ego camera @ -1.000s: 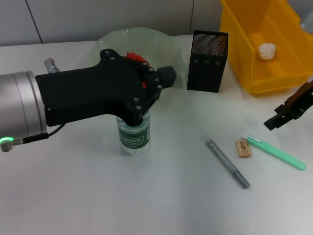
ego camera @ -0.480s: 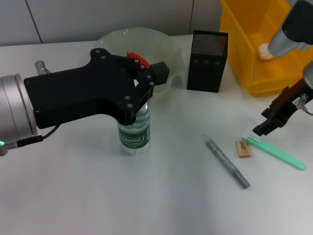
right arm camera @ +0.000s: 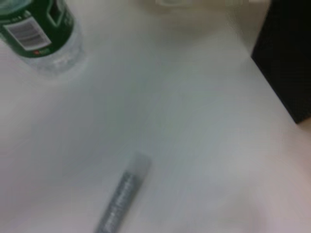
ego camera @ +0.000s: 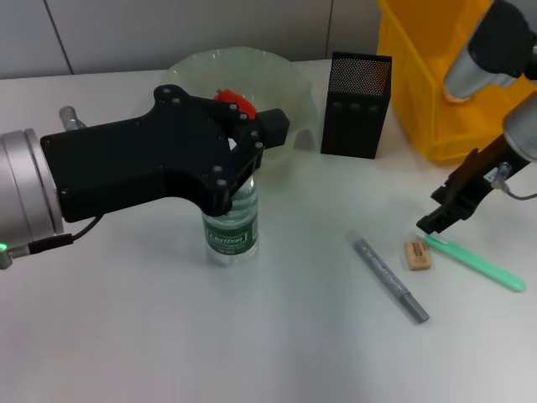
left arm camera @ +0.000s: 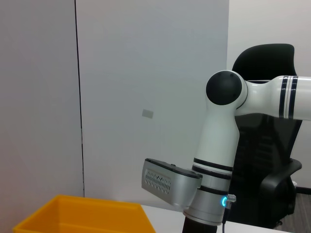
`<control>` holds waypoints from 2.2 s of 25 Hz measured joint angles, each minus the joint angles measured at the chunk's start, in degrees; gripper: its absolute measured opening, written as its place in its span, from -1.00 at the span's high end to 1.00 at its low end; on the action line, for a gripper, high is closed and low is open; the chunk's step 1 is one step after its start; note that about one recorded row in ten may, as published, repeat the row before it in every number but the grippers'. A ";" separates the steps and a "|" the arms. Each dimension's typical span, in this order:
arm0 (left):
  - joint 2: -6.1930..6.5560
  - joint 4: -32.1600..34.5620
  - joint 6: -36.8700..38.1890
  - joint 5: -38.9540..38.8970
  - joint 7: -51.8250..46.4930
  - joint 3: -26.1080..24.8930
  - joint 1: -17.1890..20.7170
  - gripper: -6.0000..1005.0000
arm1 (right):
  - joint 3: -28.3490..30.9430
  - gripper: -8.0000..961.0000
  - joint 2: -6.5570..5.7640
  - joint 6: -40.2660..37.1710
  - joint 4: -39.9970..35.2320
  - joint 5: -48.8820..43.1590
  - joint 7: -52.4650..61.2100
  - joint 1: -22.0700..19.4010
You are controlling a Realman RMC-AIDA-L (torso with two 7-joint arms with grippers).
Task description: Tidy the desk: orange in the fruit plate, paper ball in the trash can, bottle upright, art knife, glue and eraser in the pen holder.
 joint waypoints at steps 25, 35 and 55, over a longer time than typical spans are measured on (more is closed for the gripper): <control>-0.12 -0.52 0.00 0.00 0.48 0.08 0.14 0.99 | 0.25 -0.25 2.33 7.47 -9.93 -0.40 1.85 -4.91; -0.18 -0.88 0.01 0.00 0.62 0.09 0.31 0.99 | 1.41 -0.25 2.09 6.73 -8.66 -0.51 1.83 -5.28; -0.18 -0.98 0.00 0.00 0.80 0.08 0.31 0.99 | 2.33 -0.07 1.89 4.04 -5.42 -1.35 1.14 -5.13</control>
